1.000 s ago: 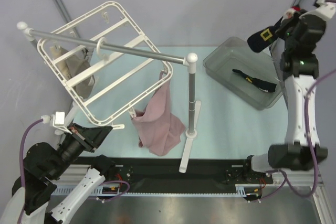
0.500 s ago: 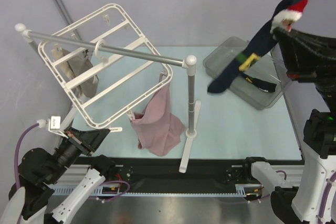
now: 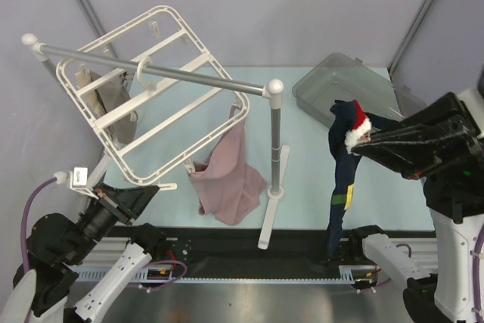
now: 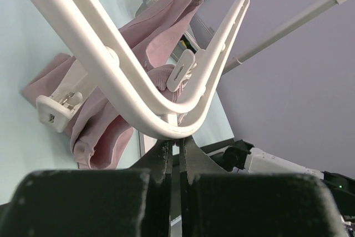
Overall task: Clip the socks to the hanger
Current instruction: Clamp the sock onto the hanger.
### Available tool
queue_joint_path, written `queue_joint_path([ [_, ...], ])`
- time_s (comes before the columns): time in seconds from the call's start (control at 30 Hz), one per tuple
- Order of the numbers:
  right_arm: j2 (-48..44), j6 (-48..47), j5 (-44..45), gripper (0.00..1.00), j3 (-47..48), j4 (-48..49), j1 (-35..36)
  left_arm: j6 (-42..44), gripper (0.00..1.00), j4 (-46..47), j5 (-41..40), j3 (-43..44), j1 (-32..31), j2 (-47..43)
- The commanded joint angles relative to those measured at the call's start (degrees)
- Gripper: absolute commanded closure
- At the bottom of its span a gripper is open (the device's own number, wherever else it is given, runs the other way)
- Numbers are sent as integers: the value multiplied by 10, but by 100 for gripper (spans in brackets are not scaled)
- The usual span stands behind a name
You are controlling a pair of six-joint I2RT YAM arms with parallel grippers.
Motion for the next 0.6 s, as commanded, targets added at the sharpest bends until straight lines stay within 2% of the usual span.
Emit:
queue_joint_path([
  [0.0, 29, -23, -33, 100, -22, -124, 48, -7, 100, 1, 12, -7, -3, 2],
  [0.03, 33, -51, -26, 100, -22, -151, 67, -8, 100, 2, 9, -10, -2, -1],
  [0.07, 38, -97, -12, 100, -19, -247, 89, -11, 100, 3, 7, -11, -3, -2],
  [0.1, 42, -193, 5, 100, -3, -305, 147, -13, 100, 2, 7, -13, -3, -3],
  [0.2, 78, -335, 108, 100, 23, -512, 277, -20, 100, 7, 12, -16, -3, -2],
  [0.23, 90, -418, 181, 100, 26, -551, 376, -22, 100, 6, 13, -15, -3, -2],
  [0.27, 104, -443, 224, 100, 26, -592, 422, -22, 100, 4, 15, -13, -3, 0],
  [0.3, 114, -467, 261, 100, 23, -604, 462, -24, 100, 2, 15, -7, -2, 3],
  [0.33, 122, -499, 325, 100, 22, -618, 545, -27, 100, 0, 16, -5, -3, 4],
  [0.4, 151, -531, 395, 100, 21, -630, 618, -30, 100, -6, 20, 7, -3, 6],
  [0.43, 159, -564, 457, 100, 21, -640, 673, -35, 100, -8, 21, 12, -3, 9],
  [0.57, 210, -654, 606, 100, 15, -673, 782, -53, 100, -27, 35, 34, -3, 17],
])
